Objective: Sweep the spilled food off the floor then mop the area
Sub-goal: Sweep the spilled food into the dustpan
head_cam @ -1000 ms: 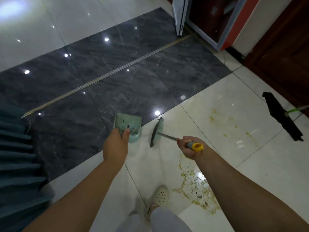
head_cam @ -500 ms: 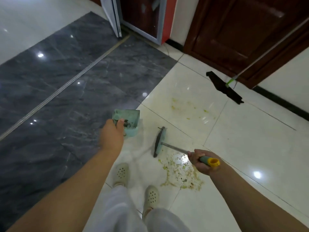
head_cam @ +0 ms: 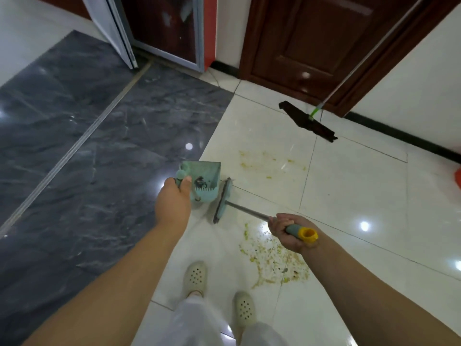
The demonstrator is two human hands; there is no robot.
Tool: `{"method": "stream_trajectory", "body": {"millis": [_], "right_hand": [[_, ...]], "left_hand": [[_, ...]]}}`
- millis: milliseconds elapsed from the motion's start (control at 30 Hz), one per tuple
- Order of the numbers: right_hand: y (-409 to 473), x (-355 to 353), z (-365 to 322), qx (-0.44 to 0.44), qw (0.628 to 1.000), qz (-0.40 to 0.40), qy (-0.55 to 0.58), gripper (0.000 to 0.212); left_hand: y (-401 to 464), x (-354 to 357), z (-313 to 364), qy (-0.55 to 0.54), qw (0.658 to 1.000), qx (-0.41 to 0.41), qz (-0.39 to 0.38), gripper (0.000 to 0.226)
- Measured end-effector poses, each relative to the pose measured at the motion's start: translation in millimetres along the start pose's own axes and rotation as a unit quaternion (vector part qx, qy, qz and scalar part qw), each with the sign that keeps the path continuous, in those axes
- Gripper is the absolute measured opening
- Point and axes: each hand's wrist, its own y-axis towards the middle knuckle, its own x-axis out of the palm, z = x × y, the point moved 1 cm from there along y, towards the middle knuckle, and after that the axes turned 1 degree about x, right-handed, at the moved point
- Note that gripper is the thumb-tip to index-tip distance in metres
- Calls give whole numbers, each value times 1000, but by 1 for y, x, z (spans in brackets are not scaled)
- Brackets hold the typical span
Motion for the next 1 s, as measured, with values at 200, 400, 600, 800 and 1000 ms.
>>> {"method": "stream_trajectory", "body": {"millis": [200, 400, 600, 800, 1000], "right_hand": [[63, 69, 28, 22, 999, -26, 0, 26], [88, 86, 34, -25, 995, -14, 91, 40], [61, 42, 9, -94, 972, 8, 216, 44], [22, -8, 0, -87, 965, 3, 248, 35], [-5, -39, -9, -92, 953, 13, 288, 37]], "left_hand": [[55, -23, -11, 36, 999, 33, -18, 35], [84, -19, -11, 78, 994, 54, -48, 35], [89, -4, 1, 84, 990, 82, -74, 37], [86, 18, 15, 83, 986, 94, -113, 40], [76, 46, 30, 89, 977, 133, -138, 34]]}}
